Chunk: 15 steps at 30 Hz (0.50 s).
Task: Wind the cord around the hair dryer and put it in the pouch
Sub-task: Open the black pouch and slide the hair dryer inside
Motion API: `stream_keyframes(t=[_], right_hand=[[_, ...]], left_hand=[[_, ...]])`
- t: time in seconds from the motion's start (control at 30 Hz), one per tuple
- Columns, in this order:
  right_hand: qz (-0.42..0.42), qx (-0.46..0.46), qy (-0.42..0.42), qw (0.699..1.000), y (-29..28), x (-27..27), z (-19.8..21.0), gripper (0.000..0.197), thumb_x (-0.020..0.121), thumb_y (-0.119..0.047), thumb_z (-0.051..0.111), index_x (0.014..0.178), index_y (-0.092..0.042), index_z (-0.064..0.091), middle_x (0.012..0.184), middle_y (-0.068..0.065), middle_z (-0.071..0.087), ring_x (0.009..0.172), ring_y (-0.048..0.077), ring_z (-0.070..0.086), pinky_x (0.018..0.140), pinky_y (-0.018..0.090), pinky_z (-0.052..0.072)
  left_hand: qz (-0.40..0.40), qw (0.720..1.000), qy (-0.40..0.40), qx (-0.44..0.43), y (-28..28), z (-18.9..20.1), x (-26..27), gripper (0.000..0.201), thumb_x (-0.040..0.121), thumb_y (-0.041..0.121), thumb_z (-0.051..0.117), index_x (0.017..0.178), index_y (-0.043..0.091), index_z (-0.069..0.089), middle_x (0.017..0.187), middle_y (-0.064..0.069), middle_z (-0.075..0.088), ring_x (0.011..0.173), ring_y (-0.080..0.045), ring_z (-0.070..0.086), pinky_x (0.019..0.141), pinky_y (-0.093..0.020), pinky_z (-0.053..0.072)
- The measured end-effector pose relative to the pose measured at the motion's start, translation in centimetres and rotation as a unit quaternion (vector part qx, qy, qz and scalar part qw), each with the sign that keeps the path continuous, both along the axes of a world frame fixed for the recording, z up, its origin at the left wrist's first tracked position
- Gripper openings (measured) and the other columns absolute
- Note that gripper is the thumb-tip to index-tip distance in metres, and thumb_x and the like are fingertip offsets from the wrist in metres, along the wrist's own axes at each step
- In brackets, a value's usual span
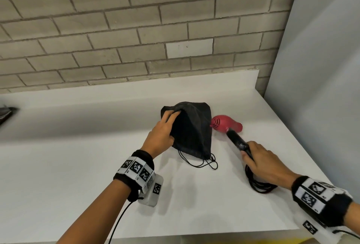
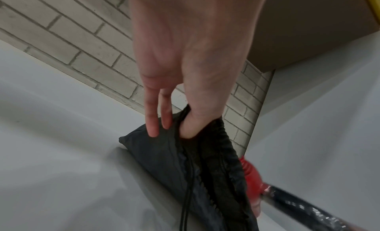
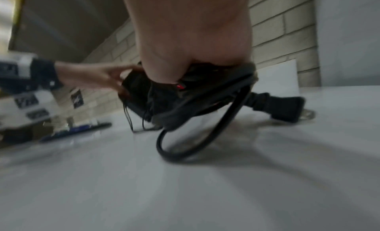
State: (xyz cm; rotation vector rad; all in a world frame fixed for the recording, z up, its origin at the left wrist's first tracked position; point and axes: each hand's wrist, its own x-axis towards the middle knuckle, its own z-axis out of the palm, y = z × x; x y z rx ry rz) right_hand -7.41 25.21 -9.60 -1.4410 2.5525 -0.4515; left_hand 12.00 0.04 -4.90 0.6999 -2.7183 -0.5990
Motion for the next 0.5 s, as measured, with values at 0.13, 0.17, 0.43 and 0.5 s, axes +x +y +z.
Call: stream_keyframes(t=[0.13,0.17,0.43,0.5], right_hand=[[0.111,-0.063,-0.046,0.991,2.4,-0.1,3.6,0.019,0.091,-0.053,0.03,0.092,-0.035,0.037,0.08,-0.012,0.049,0.072,0.013,0.051,0.064,0.024,0.042],[0.154,-0.068,-0.061,0.984,2.6,0.2,4.8,0.022,0.091,-0.056,0.029,0.092,-0.036,0.038,0.079,-0.012,0.049,0.073,0.013,0.05,0.065,0.022,0.041],[0.338,0.008,-0.056,0.94,-0.9,3.2,6.3,0.018,0.096,-0.045,0.033,0.097,-0.029,0.04,0.085,-0.012,0.046,0.076,0.011,0.044,0.069,0.019,0.038],[0.304,0.014,-0.08,0.949,-1.2,2.7,5.8,0.013,0.098,-0.043,0.035,0.094,-0.031,0.039,0.08,-0.013,0.045,0.072,0.011,0.045,0.067,0.02,0.039]], left_hand=[[-0.023,0.999,-0.04,0.018,-0.3,0.5,0.0,0.094,0.072,-0.005,0.059,0.148,0.03,0.015,0.149,0.009,0.02,0.083,-0.026,0.054,0.064,-0.043,0.054],[-0.029,0.998,-0.043,0.026,-0.3,0.6,0.0,0.096,0.072,-0.004,0.06,0.148,0.031,0.014,0.149,0.01,0.019,0.086,-0.026,0.054,0.066,-0.043,0.054],[-0.129,0.988,-0.087,-0.002,-0.3,1.1,1.0,0.109,0.075,0.015,0.075,0.149,0.032,-0.003,0.156,0.018,-0.011,0.14,-0.03,0.011,0.11,-0.055,0.023],[-0.135,0.986,-0.083,0.045,-0.6,0.8,2.0,0.106,0.076,0.0,0.066,0.145,0.037,-0.006,0.149,0.026,-0.015,0.143,-0.017,0.0,0.115,-0.053,0.015]])
